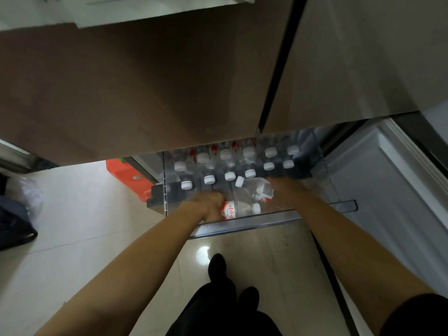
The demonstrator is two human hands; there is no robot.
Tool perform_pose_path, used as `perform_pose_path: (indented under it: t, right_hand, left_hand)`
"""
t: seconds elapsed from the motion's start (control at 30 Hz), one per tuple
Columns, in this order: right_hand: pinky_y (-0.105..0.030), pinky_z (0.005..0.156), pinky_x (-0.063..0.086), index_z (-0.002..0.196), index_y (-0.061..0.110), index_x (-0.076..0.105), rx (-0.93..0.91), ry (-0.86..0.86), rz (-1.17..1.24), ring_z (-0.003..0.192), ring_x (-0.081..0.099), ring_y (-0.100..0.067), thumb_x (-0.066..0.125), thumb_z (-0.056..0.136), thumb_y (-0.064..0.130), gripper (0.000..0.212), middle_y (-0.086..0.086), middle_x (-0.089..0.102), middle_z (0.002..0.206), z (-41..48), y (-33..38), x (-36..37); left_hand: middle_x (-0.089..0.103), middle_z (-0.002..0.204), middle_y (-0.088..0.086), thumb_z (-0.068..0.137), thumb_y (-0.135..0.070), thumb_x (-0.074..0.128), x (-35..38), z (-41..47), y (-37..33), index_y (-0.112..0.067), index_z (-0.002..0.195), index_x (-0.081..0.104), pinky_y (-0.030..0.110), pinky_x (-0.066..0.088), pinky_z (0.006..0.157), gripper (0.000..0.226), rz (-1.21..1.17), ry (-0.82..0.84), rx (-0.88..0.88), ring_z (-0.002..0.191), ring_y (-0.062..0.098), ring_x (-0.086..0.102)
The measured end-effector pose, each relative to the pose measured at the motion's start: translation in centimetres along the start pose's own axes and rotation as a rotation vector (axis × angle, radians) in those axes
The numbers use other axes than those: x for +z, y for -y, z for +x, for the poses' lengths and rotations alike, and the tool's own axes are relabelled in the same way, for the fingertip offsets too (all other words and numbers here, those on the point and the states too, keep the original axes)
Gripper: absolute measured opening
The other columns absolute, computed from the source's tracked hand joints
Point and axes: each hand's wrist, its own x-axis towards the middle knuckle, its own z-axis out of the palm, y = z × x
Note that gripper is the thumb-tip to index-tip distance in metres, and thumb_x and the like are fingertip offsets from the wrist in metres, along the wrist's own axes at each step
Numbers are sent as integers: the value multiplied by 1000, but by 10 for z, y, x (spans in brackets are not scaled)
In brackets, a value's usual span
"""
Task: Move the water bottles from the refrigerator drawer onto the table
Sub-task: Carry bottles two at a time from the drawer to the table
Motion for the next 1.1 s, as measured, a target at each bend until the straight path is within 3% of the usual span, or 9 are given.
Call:
perform_pose_path:
  t: [0.13, 0.27, 0.43, 0.57, 0.7, 0.8, 0.9, 0.97, 1.1]
  right_hand:
    - [-38, 97, 47, 144, 22, 43, 1, -87, 77, 121, 56, -31, 71, 87, 44, 67, -8, 55, 140, -10, -3, -11]
    - [-27, 85, 43, 134, 15, 49, 15, -163, 133, 115, 60, -30, 77, 83, 31, 61, -8, 61, 129, -24, -11, -22]
    - [-36, 82, 51, 121, 13, 47, 8, -270, 122, 106, 65, -33, 83, 72, 33, 64, -10, 67, 115, -42, -12, -27]
    - [-38, 80, 53, 120, 21, 42, -27, -355, 245, 102, 65, -35, 82, 72, 30, 63, -11, 67, 113, -68, -6, -33]
    - [-30, 76, 48, 122, 21, 45, -149, -515, 496, 98, 64, -28, 85, 74, 29, 63, -5, 66, 108, -104, 12, -33]
    - [-27, 79, 47, 125, 25, 46, -290, -585, 641, 101, 61, -20, 89, 71, 29, 69, 3, 61, 110, -127, 33, -32]
    - [-29, 85, 52, 124, 32, 45, -425, -597, 731, 107, 60, -19, 91, 68, 28, 73, 3, 62, 117, -141, 63, -26]
    - [-23, 83, 49, 122, 31, 48, -507, -619, 780, 107, 59, -16, 91, 68, 22, 71, 4, 63, 116, -152, 93, -17]
    - [-29, 86, 47, 126, 27, 51, -640, -630, 810, 107, 57, -13, 91, 68, 20, 70, 9, 61, 116, -175, 150, 4]
  left_hand:
    - [59, 131, 9, 90, -33, 63, 2, 7, -11, -21, 129, 57, 37, 49, 94, 41, 95, -86, 33, 117, 30, 58]
    - [68, 115, 8, 88, -42, 62, -5, 1, -14, -21, 114, 64, 32, 48, 79, 34, 70, -141, -12, 105, 29, 64]
    - [69, 111, 9, 79, -41, 73, -22, -28, -18, -19, 118, 61, 34, 52, 77, 46, -119, -324, -118, 99, 31, 66]
    - [70, 109, 8, 72, -29, 81, -31, -65, -24, -18, 124, 51, 32, 45, 67, 61, -412, -586, -120, 97, 33, 66]
    - [69, 107, -1, 68, -9, 85, -29, -120, -33, -19, 118, 56, 33, 55, 84, 58, -954, -852, -94, 99, 20, 66]
    - [67, 111, -6, 71, 2, 83, -27, -164, -50, -21, 121, 55, 22, 56, 86, 61, -1220, -934, -34, 98, 5, 67]
    - [65, 107, -13, 74, 1, 82, -19, -206, -62, -26, 118, 53, 11, 53, 76, 59, -1309, -1037, 1, 89, -12, 64]
    - [66, 112, -10, 74, -3, 83, -7, -239, -62, -28, 120, 54, 14, 54, 80, 60, -1327, -1133, -14, 101, -2, 65]
    - [67, 120, -3, 76, -3, 82, 20, -296, -50, -23, 131, 51, 25, 55, 90, 66, -1325, -1273, -91, 109, 9, 65]
